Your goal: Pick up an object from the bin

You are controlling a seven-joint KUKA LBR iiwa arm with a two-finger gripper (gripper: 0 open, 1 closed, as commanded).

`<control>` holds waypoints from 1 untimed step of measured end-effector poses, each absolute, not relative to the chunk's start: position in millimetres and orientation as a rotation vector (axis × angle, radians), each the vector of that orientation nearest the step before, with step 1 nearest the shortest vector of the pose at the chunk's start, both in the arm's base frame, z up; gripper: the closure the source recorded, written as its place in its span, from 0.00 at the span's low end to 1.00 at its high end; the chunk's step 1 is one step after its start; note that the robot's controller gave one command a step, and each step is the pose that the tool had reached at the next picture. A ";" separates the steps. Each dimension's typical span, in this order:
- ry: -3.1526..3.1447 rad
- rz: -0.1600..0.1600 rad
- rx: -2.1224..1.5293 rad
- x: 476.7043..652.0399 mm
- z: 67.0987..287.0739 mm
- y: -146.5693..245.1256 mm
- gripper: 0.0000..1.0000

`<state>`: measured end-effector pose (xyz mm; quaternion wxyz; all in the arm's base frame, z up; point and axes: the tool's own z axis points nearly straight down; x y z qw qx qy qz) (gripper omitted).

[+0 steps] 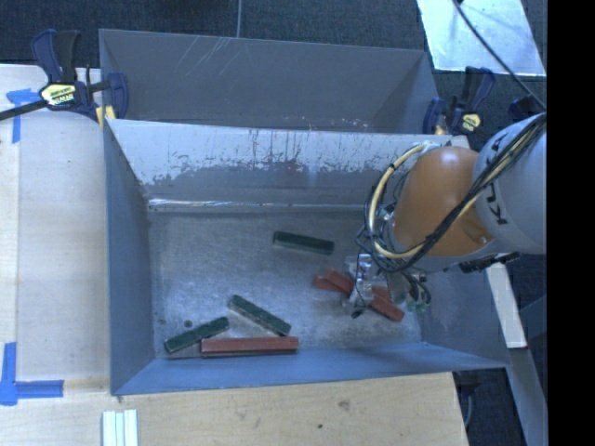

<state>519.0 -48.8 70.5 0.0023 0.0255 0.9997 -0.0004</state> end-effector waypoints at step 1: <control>3.143 -0.002 -0.010 488.3 72.7 -69.3 1.00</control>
Offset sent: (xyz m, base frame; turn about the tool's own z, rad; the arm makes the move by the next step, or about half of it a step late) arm -0.0299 -0.0192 0.0024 -0.0590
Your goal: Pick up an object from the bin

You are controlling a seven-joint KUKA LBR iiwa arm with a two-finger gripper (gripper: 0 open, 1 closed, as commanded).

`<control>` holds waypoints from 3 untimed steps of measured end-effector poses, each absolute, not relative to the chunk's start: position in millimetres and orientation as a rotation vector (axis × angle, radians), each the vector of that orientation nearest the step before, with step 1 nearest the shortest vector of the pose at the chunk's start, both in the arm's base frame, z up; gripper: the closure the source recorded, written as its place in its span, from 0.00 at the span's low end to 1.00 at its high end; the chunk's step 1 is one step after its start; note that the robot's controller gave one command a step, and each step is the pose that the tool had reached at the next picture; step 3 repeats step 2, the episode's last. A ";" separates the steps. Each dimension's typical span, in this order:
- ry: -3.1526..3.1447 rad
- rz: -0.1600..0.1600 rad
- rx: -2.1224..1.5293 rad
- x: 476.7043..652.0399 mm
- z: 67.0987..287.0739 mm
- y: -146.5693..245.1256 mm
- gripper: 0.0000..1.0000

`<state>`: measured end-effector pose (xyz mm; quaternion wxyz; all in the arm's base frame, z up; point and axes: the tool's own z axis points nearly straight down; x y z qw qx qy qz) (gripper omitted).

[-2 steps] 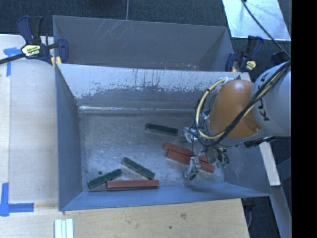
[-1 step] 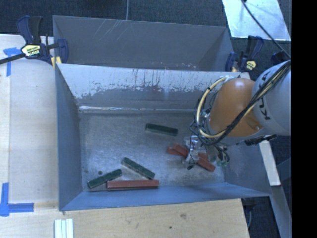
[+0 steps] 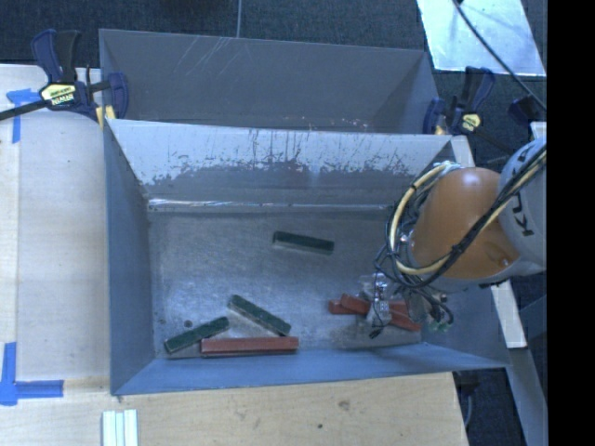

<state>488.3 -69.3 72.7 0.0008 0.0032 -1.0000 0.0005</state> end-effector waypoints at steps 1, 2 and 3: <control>-3.148 0.002 0.179 499.8 187.0 -38.7 1.00; -3.151 0.002 0.133 503.5 290.6 -32.7 1.00; -3.151 0.002 0.133 503.5 290.6 -32.7 1.00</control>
Offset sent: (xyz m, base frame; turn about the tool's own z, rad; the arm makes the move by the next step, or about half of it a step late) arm 0.0087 0.0304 0.1102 -0.1079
